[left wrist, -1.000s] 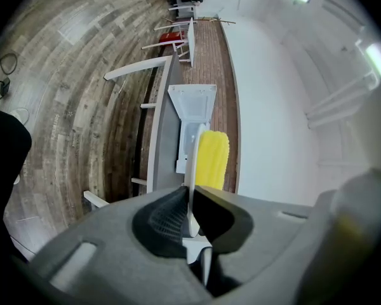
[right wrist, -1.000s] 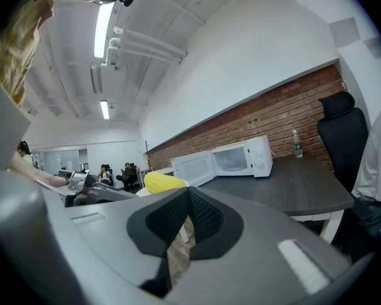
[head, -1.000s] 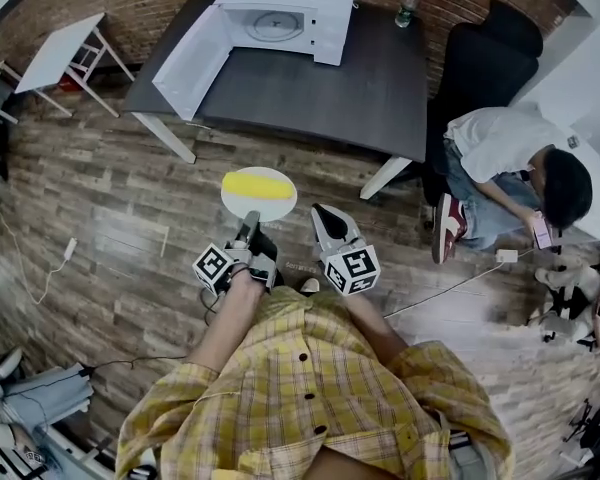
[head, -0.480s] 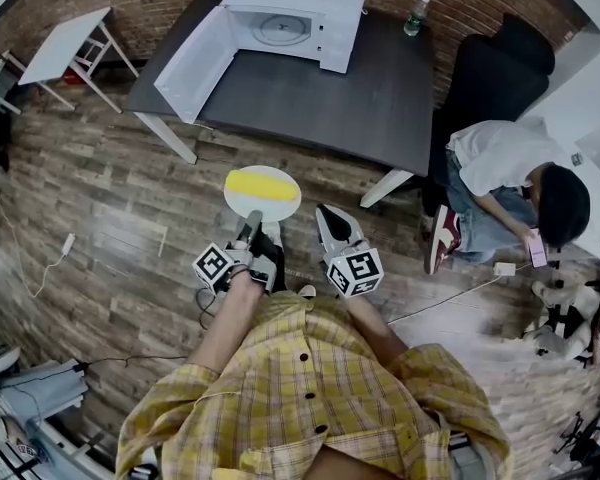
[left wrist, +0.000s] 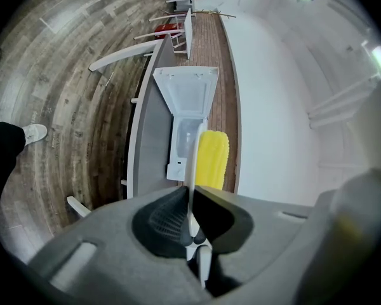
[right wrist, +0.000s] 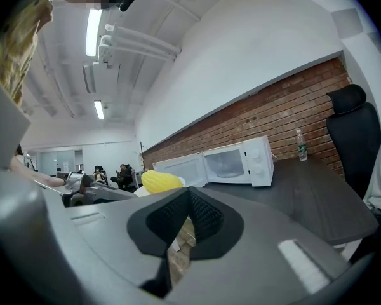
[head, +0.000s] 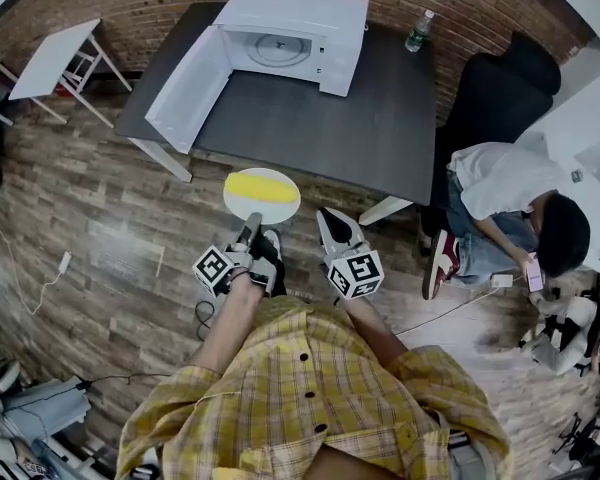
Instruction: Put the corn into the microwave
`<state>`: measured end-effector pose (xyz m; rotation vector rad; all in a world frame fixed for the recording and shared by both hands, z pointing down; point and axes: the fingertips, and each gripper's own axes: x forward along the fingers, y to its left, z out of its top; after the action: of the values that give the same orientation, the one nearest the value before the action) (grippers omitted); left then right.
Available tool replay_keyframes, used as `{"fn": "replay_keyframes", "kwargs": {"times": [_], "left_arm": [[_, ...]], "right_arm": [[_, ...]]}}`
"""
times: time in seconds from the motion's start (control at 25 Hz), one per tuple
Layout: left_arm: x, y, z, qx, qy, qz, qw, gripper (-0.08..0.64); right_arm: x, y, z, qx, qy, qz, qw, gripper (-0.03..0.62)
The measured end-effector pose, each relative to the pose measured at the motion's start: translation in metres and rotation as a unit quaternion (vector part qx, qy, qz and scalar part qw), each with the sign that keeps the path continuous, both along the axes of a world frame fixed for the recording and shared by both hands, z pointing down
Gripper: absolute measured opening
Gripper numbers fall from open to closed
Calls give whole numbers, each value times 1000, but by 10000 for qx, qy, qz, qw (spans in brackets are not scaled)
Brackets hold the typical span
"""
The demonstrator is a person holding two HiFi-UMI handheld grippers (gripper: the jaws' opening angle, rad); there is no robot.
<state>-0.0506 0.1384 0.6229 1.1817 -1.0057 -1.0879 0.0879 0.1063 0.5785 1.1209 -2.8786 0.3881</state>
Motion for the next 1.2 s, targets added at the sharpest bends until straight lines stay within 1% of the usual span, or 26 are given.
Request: {"fn": "replay_keyframes", "kwargs": {"times": [0.24,0.56,0.68,0.84,1.04,1.2], "left_arm": [[-28,-60,-8,-1,-25,64,10000,21],[-57,-127,-22,33,-199,380,9991,21],[-67,-152,-24,53,-210,519,9984,21],[-87,-175,-16,-152,-348,643,9972,21],[-104,-207,-20,-134,-405,800,9959,21],[-109,-226,-20,-151,-295,922,9952,21]], "right_arm": [[-26,-56,-8,-30,34,72,10000,0],[-60,-117,-25,-13,71,252,9997,0],[-71,-138,-29,0,86,313,9995,0],[-91,-162,-31,-54,129,345,9993,0],[-110,-190,-38,-60,160,415,9990,2],[-122,-206,-40,-66,220,401,9989,2]]}}
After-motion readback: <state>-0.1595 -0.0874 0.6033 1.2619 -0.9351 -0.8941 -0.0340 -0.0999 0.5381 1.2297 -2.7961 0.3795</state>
